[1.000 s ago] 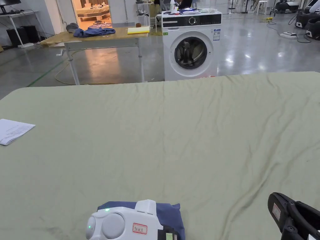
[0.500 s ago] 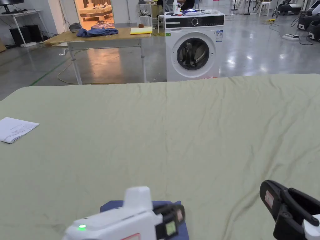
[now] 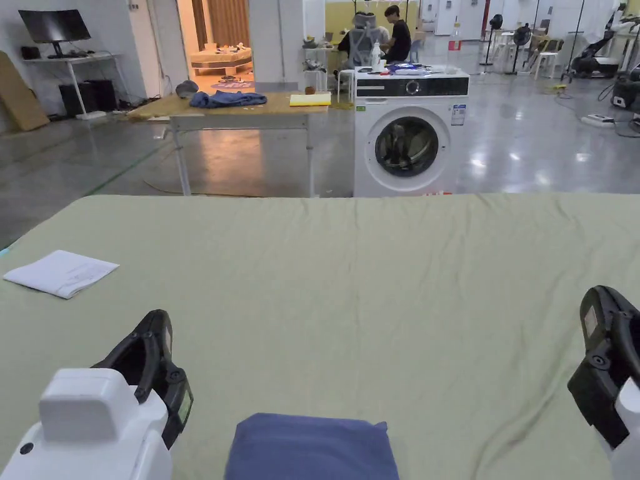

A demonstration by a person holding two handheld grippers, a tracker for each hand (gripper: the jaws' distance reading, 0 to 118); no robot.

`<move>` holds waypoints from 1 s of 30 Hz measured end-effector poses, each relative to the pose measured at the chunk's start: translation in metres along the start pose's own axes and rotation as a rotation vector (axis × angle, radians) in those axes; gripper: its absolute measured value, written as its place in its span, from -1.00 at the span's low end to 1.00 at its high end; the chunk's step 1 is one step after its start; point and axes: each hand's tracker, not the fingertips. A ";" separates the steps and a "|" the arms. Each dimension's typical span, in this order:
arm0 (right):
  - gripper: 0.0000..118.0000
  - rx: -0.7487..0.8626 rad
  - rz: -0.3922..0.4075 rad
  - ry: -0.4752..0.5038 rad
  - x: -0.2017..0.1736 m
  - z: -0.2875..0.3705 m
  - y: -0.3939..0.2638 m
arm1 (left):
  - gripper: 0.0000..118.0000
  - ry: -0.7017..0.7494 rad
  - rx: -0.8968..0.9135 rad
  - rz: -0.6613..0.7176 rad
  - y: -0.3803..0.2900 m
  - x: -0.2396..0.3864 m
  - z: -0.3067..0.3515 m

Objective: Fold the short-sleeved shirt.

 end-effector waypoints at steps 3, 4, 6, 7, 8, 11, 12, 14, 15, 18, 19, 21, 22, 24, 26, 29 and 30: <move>-1.00 -0.089 0.008 -0.018 0.001 0.004 -0.014 | -1.00 -0.017 -0.061 0.025 -0.010 0.001 0.006; -1.00 -0.109 0.023 -0.032 0.002 0.007 -0.017 | -1.00 -0.015 -0.059 0.030 -0.012 0.001 0.011; -1.00 -0.116 0.015 -0.058 0.003 0.013 -0.019 | -1.00 -0.018 -0.053 0.022 -0.015 0.002 0.016; -1.00 -0.120 0.000 -0.065 0.006 0.014 -0.019 | -1.00 -0.032 -0.064 0.015 -0.016 0.002 0.015; -1.00 -0.121 -0.003 -0.064 0.007 0.014 -0.018 | -1.00 -0.030 -0.076 0.007 -0.015 0.005 0.013; -1.00 -0.110 0.006 -0.066 0.012 0.016 -0.015 | -1.00 -0.011 -0.082 0.036 -0.015 0.001 0.012; -1.00 -0.102 -0.012 -0.055 0.014 0.017 -0.014 | -1.00 -0.004 -0.076 0.035 -0.014 0.002 0.012; -1.00 -0.101 -0.018 -0.057 0.015 0.018 -0.014 | -1.00 -0.002 -0.079 0.031 -0.013 0.002 0.011; -1.00 -0.103 -0.011 -0.058 0.015 0.018 -0.014 | -1.00 -0.001 -0.081 0.030 -0.013 0.002 0.010; -1.00 -0.117 -0.002 -0.056 0.011 0.017 -0.015 | -1.00 -0.009 -0.097 0.029 -0.011 0.001 0.010; -1.00 -0.147 -0.017 -0.048 0.007 0.013 -0.014 | -1.00 -0.034 -0.117 0.050 -0.008 -0.001 0.010; -1.00 -0.299 -0.112 0.090 -0.008 -0.009 -0.017 | -1.00 -0.092 -0.127 0.095 0.001 -0.013 0.014; -1.00 -0.389 -0.145 0.208 -0.020 -0.024 -0.025 | -1.00 -0.082 -0.131 0.093 0.005 -0.019 0.016; -1.00 -0.589 -0.120 0.391 -0.045 -0.052 -0.048 | -1.00 -0.059 -0.151 0.086 0.008 -0.029 0.017; -1.00 -0.788 -0.119 0.528 -0.069 -0.072 -0.084 | -1.00 -0.093 -0.214 0.104 0.004 -0.041 0.017; -1.00 -1.023 -0.306 0.589 -0.080 -0.088 -0.143 | -1.00 -0.059 -0.268 0.113 -0.010 -0.052 0.019; -1.00 -1.075 -0.324 0.567 -0.081 -0.090 -0.160 | -1.00 -0.050 -0.300 0.123 -0.015 -0.057 0.019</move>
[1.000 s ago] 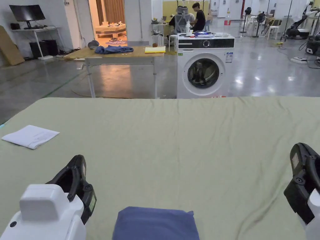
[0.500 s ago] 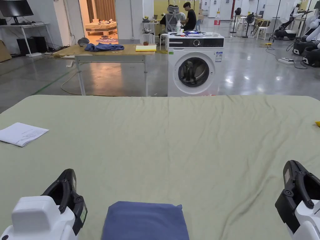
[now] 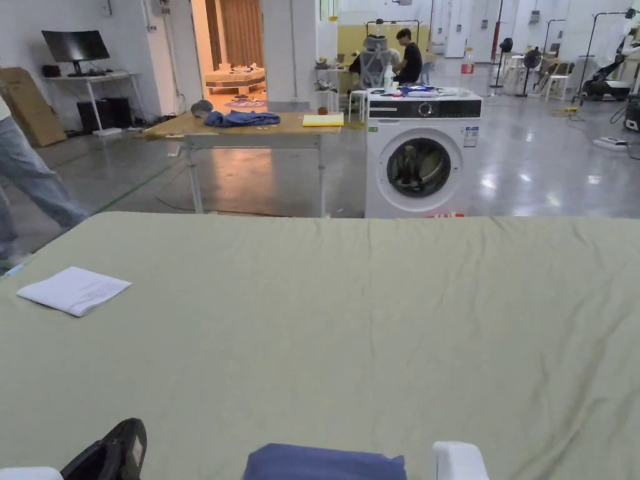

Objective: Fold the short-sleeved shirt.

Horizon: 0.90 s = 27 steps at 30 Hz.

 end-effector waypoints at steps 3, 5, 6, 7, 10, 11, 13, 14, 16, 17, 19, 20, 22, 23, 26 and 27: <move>-1.00 -0.081 0.009 -0.088 0.017 -0.023 -0.011 | -1.00 0.007 -0.077 0.045 -0.014 -0.013 -0.006; -1.00 -0.075 0.037 -0.081 0.021 -0.025 -0.017 | -0.98 -0.049 -0.211 0.083 -0.021 -0.026 -0.022; -1.00 -0.061 0.033 -0.064 0.022 -0.024 -0.017 | -0.85 -0.103 -0.274 0.112 -0.023 -0.033 -0.031; -1.00 -0.066 0.029 -0.064 0.022 -0.025 -0.014 | -0.59 -0.195 -0.355 0.181 -0.030 -0.045 -0.046; -1.00 -0.092 0.016 -0.058 0.023 -0.025 -0.009 | 0.57 -0.449 -0.602 0.498 -0.053 -0.079 -0.095; -1.00 -0.094 0.016 -0.054 0.024 -0.024 -0.010 | 0.59 -0.517 -0.656 0.598 -0.064 -0.089 -0.108; -1.00 -0.089 0.016 -0.046 0.026 -0.024 -0.012 | 0.59 -0.629 -0.741 0.765 -0.086 -0.104 -0.138; -1.00 -0.087 0.010 -0.041 0.027 -0.024 -0.013 | 0.59 -0.651 -0.798 0.801 -0.097 -0.107 -0.153; -1.00 -0.088 -0.007 -0.040 0.027 -0.024 -0.012 | 0.59 -0.696 -0.877 0.824 -0.123 -0.117 -0.180; -1.00 -0.089 -0.019 -0.042 0.026 -0.022 -0.013 | 0.59 -0.732 -0.897 0.831 -0.133 -0.115 -0.191; -1.00 -0.092 -0.036 -0.048 0.026 -0.022 -0.013 | 0.58 -0.877 -0.846 0.924 -0.142 -0.096 -0.201; -1.00 -0.092 -0.040 -0.050 0.025 -0.022 -0.013 | 0.58 -0.922 -0.863 0.975 -0.144 -0.087 -0.212; -1.00 -0.095 -0.042 -0.059 0.022 -0.022 -0.012 | 0.58 -0.939 -0.949 1.002 -0.150 -0.062 -0.225; -1.00 -0.099 -0.041 -0.066 0.021 -0.021 -0.012 | 0.58 -0.960 -0.960 0.973 -0.151 -0.049 -0.229; -1.00 -0.102 -0.031 -0.077 0.019 -0.021 -0.011 | 0.57 -1.065 -0.993 0.877 -0.157 -0.030 -0.242; -1.00 -0.102 -0.029 -0.078 0.019 -0.021 -0.012 | 0.44 -1.081 -1.003 0.883 -0.158 -0.030 -0.247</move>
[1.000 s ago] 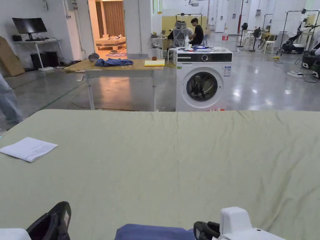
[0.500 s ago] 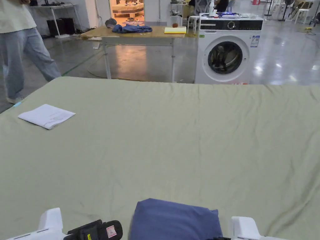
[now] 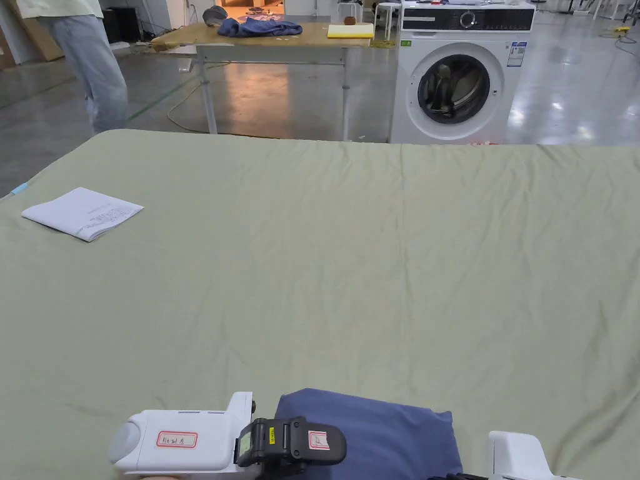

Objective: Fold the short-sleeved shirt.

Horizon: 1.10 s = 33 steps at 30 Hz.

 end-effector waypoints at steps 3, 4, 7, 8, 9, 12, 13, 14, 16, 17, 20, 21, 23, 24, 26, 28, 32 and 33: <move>-1.00 0.013 -0.012 0.012 0.004 0.001 -0.003 | -0.84 0.244 0.084 0.048 -0.001 -0.015 0.001; -1.00 0.015 -0.034 0.029 0.006 0.000 -0.005 | -0.84 0.229 0.086 0.059 -0.008 -0.008 0.001; -1.00 0.029 -0.079 0.042 0.012 0.001 -0.007 | -0.86 0.254 0.088 -0.020 -0.010 0.018 -0.004; -1.00 0.028 -0.088 0.045 0.012 0.003 -0.006 | -0.86 0.264 0.095 -0.032 -0.012 0.020 -0.003; -1.00 0.033 -0.096 0.047 0.012 0.006 -0.005 | -0.86 0.253 0.098 -0.037 -0.013 0.028 -0.002; -1.00 0.100 -0.095 0.023 0.007 0.030 -0.001 | -0.87 0.233 0.122 -0.063 -0.015 0.057 0.014; -1.00 0.132 -0.098 0.021 0.006 0.043 0.001 | -0.86 0.230 0.137 -0.090 -0.015 0.072 0.025; -1.00 0.150 -0.101 0.031 0.006 0.053 0.002 | -0.87 0.224 0.138 -0.101 -0.014 0.081 0.034; -1.00 0.195 -0.094 0.053 0.004 0.078 0.004 | -0.87 0.274 0.147 -0.137 -0.010 0.102 0.068; -1.00 0.209 -0.085 0.051 0.003 0.087 0.005 | -0.87 0.325 0.149 -0.155 -0.007 0.109 0.085; -1.00 0.239 -0.044 0.005 -0.001 0.113 0.007 | -0.87 0.514 0.158 -0.199 0.005 0.128 0.151; -1.00 0.241 -0.039 -0.014 0.000 0.118 0.007 | -0.87 0.578 0.159 -0.187 0.013 0.132 0.177; -1.00 0.245 -0.045 -0.036 0.005 0.122 0.005 | -0.87 0.671 0.162 -0.182 0.026 0.136 0.219; -1.00 0.240 -0.050 -0.053 0.005 0.124 0.005 | -0.87 0.693 0.134 -0.192 0.033 0.138 0.242; -1.00 0.243 -0.046 -0.077 -0.001 0.127 0.004 | -0.87 0.728 0.100 -0.234 0.044 0.144 0.280; -1.00 0.235 -0.043 -0.108 -0.001 0.129 0.004 | -0.87 0.761 0.098 -0.197 0.054 0.145 0.314; -1.00 0.228 -0.039 -0.155 -0.005 0.131 0.008 | -0.86 0.895 0.095 -0.140 0.070 0.131 0.353; -1.00 0.228 -0.033 -0.172 -0.006 0.131 0.010 | -0.85 0.926 0.093 -0.132 0.072 0.125 0.359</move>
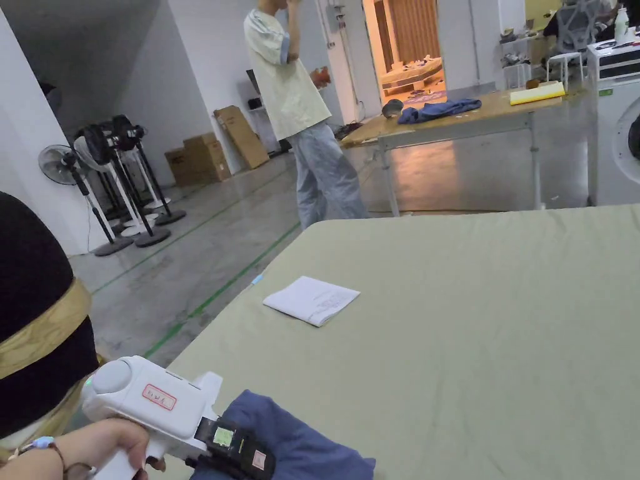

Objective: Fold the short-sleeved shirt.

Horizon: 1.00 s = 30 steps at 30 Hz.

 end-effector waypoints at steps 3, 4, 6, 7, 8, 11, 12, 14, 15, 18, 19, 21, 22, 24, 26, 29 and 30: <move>-1.00 0.007 0.021 -0.026 -0.004 -0.001 0.005 | -0.13 0.104 -0.012 -0.025 -0.001 -0.005 -0.008; -1.00 0.008 0.018 -0.029 -0.005 -0.002 0.007 | 0.28 0.161 -0.018 -0.059 -0.001 -0.006 -0.010; -1.00 0.008 0.012 -0.022 -0.006 -0.004 0.010 | 0.50 0.282 -0.033 -0.106 -0.002 -0.011 -0.012; -1.00 0.009 0.010 -0.018 -0.008 -0.005 0.010 | 0.50 0.321 -0.043 -0.091 -0.003 -0.015 -0.012; -1.00 0.010 0.010 -0.015 -0.009 -0.005 0.010 | 0.50 0.361 -0.042 -0.090 -0.005 -0.017 -0.011; -1.00 0.011 0.021 0.000 -0.007 -0.010 0.011 | 0.50 0.427 0.005 -0.144 -0.013 -0.020 -0.004; -1.00 0.011 0.024 0.000 -0.008 -0.011 0.011 | 0.50 0.422 0.032 -0.139 -0.016 -0.019 -0.001; -1.00 0.011 0.025 0.006 -0.008 -0.012 0.011 | 0.50 0.438 0.137 -0.154 -0.024 -0.011 0.002; -1.00 0.010 0.020 0.014 -0.008 -0.012 0.010 | 0.50 0.438 0.201 -0.162 -0.030 -0.003 0.005; -1.00 0.002 0.015 0.036 -0.003 -0.016 0.009 | 0.47 0.433 0.278 -0.110 -0.046 0.018 0.005; -1.00 -0.002 0.020 0.039 -0.003 -0.016 0.009 | 0.39 0.464 0.318 -0.096 -0.055 0.029 0.004; -1.00 0.002 0.028 0.041 -0.003 -0.015 0.010 | -0.43 0.441 0.410 -0.128 -0.074 0.056 -0.002; -1.00 0.001 0.030 0.046 -0.003 -0.015 0.012 | -0.89 0.442 0.442 -0.123 -0.086 0.071 -0.006; -1.00 0.003 0.028 0.059 -0.002 -0.015 0.015 | -0.98 0.394 0.507 -0.136 -0.105 0.099 -0.016; -1.00 0.005 0.027 0.068 -0.003 -0.013 0.017 | -0.98 0.351 0.551 -0.160 -0.121 0.134 -0.030; -1.00 0.021 0.034 0.078 -0.007 -0.005 0.020 | -1.00 0.295 0.707 -0.155 -0.141 0.199 -0.049; -1.00 0.029 0.035 0.080 -0.007 0.000 0.021 | -1.00 0.269 0.753 -0.164 -0.144 0.222 -0.052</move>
